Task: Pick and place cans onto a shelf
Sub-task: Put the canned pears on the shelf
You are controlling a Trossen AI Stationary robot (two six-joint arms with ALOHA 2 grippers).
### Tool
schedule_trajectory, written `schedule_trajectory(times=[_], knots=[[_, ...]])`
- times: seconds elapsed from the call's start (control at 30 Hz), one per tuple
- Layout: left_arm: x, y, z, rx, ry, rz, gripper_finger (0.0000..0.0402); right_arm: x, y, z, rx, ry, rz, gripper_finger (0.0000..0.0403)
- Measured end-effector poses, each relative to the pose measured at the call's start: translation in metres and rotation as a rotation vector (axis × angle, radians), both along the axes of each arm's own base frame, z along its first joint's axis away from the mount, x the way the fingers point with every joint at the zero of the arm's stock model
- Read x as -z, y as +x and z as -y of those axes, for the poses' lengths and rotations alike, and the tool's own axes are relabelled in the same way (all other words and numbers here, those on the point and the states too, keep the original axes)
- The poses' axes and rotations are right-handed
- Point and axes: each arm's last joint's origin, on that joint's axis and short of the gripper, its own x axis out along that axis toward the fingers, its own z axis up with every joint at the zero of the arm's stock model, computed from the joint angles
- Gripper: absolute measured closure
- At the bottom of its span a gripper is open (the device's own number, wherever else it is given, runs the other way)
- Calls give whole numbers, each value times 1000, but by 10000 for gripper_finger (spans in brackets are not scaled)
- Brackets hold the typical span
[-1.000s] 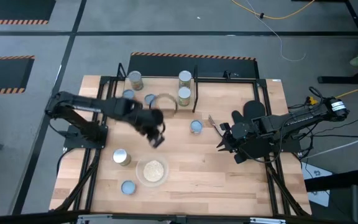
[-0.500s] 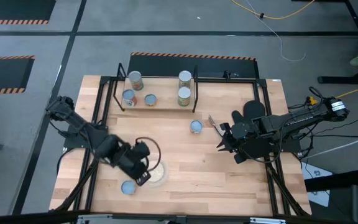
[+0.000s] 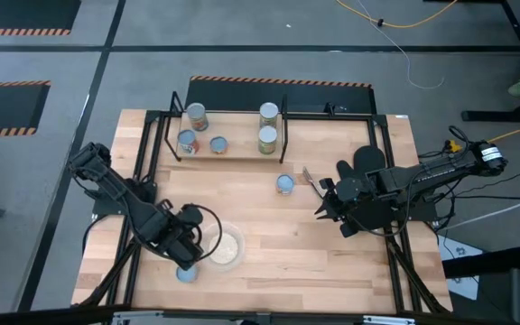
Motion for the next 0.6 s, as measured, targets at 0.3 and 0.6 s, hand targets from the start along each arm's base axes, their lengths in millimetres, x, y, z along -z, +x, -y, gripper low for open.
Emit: schedule_trajectory(times=[0.3, 0.6], knots=[[24, -5, -3, 0, 33, -91, 330, 0, 0, 0, 0, 0, 0, 331], [53, -13, -5, -8, -4, -192, 330, 0, 0, 0, 0, 0, 0, 331]])
